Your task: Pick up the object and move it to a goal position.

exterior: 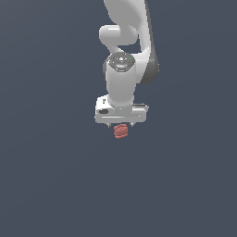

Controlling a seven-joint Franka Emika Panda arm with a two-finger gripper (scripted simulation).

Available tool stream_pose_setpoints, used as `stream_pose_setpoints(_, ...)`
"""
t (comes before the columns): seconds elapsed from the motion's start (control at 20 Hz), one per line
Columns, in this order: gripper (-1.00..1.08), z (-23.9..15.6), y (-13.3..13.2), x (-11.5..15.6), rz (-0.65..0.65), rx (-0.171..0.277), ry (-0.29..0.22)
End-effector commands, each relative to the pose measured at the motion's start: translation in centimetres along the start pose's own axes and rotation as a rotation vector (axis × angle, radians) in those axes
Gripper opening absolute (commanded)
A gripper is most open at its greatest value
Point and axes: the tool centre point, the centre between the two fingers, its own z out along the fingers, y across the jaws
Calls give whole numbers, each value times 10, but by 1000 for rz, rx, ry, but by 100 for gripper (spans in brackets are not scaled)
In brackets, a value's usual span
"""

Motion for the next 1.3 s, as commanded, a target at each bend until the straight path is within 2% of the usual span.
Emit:
stream_pose_setpoints(0.0, 100, 0, 0, 0, 0, 0, 0)
stream_pose_setpoints(0.5, 100, -7, 17, 4, -25, -18, 20)
stream_pose_setpoints(0.9, 100, -7, 16, 4, -19, -17, 19)
stream_pose_setpoints(1.25, 100, -2, 14, 2, 42, -14, 19)
